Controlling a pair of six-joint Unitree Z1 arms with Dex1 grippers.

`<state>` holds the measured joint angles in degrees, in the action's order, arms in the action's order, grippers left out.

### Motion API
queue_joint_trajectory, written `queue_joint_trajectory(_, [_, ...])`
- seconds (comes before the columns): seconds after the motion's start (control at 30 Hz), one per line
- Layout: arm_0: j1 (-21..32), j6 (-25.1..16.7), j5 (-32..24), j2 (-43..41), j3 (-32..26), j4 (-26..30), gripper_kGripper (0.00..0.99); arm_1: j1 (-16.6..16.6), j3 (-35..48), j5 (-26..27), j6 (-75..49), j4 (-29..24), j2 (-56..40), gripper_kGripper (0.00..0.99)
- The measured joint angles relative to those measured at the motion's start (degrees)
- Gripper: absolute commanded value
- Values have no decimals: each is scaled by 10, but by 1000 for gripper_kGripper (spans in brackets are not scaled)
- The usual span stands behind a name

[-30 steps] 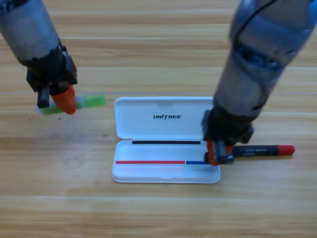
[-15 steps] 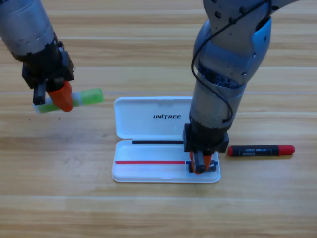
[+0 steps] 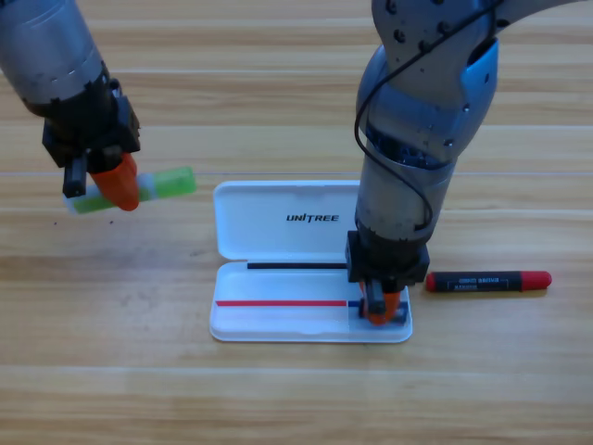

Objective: Clean up eraser and pencils

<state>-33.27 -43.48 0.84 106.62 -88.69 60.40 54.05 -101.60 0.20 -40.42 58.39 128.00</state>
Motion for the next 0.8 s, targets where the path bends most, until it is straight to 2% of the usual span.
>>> queue_joint_trajectory(0.17, [0,0,-3,0,0,0,0,0,1,-3,0,0,-1,934])
queue_joint_trajectory(0.3, [0,0,-7,0,0,0,0,0,20,2,3,0,-21,989])
queue_joint_trajectory(0.6, [-25,11,-17,0,-4,0,0,-3,147,20,3,1,-219,988])
queue_joint_trajectory(0.7, [-52,23,-17,10,-17,0,0,-15,186,20,-9,1,-254,982])
queue_joint_trajectory(0.8, [-79,33,-17,36,-38,0,0,-44,199,18,-38,1,-247,977])
